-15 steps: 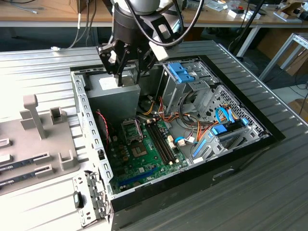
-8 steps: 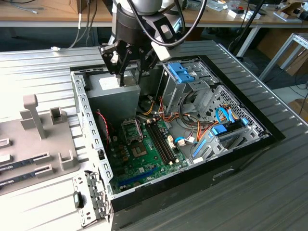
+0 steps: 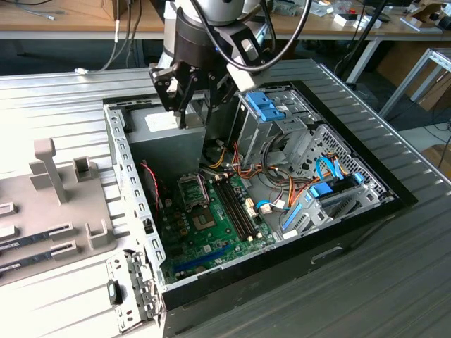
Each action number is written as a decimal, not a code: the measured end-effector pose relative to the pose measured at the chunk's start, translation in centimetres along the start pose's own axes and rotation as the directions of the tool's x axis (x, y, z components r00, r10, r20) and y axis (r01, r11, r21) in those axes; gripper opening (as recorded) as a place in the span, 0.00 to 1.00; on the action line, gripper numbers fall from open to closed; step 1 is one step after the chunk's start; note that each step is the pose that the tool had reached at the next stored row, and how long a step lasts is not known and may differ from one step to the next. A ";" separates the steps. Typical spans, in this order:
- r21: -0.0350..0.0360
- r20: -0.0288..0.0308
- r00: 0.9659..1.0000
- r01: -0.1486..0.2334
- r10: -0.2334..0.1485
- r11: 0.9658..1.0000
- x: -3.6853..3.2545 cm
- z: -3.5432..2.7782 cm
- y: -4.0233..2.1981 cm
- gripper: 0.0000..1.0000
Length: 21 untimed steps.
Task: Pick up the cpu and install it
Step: 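Pick up the cpu and move it towards the insertion slot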
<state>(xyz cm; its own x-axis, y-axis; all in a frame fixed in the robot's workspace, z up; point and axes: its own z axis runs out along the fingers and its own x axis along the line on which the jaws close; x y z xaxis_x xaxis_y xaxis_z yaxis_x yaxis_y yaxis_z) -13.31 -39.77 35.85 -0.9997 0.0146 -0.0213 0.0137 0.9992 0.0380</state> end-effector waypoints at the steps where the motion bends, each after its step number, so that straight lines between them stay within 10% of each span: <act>1: 0.000 0.000 1.000 0.000 0.000 1.000 -0.04 0.00 -0.13 0.47; 21: 0.000 0.000 1.000 0.000 0.000 1.000 -0.86 0.23 -1.51 0.47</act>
<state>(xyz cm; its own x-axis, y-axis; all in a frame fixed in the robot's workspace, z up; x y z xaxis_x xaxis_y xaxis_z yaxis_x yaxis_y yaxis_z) -12.46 -41.28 35.59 -0.9997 0.0146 -0.0213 0.0138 0.9992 0.0379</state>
